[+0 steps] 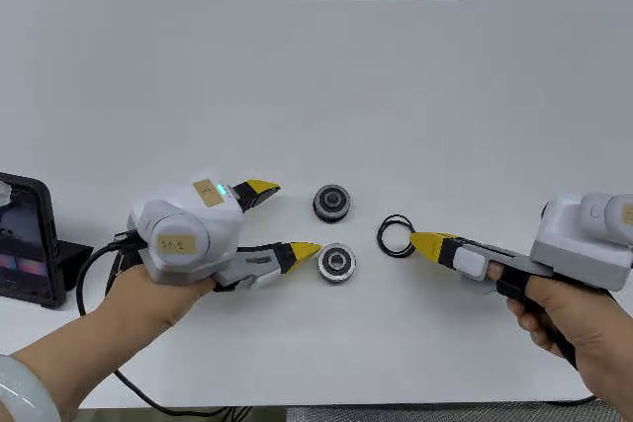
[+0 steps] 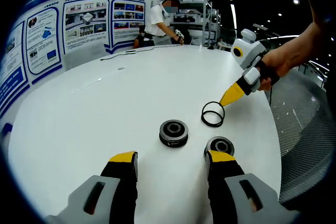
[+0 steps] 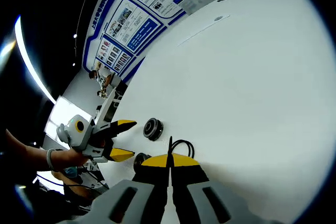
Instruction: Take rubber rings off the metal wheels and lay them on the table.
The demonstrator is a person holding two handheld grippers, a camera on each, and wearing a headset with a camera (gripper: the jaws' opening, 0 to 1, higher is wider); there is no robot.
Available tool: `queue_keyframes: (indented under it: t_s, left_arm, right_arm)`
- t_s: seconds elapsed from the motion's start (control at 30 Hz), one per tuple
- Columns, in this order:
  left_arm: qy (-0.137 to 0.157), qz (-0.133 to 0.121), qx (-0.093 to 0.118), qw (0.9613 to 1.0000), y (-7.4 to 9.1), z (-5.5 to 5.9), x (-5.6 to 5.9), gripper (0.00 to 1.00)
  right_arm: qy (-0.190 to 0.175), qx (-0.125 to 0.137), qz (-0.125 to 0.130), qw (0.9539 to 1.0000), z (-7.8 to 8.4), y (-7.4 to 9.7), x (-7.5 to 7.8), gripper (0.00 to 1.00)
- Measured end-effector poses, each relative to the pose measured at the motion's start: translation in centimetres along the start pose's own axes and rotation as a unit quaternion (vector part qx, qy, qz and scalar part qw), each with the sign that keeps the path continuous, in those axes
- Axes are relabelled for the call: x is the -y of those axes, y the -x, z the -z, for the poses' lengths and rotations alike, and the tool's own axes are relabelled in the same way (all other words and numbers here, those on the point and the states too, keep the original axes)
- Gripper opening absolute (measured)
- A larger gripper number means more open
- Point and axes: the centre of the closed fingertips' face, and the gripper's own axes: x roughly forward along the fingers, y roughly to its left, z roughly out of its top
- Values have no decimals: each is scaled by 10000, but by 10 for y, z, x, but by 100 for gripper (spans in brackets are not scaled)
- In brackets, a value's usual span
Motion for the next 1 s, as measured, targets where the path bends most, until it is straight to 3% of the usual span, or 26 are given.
queue_keyframes:
  t_s: [0.33,0.6,0.8,1.0]
  left_arm:
    - [-12,27,1,10000,-2,-2,1,53]
    - [-17,33,31,10000,-3,-5,1,52]
    - [6,59,97,9999,-4,-9,3,45]
    - [45,98,179,9998,-8,-19,4,35]
  right_arm:
    - [755,-328,291,9962,6,2,11,8]
    - [925,-223,386,9947,-4,7,15,10]
    - [870,-118,247,9958,-17,-1,9,11]
    - [874,-102,4,9961,-24,-19,-11,11]
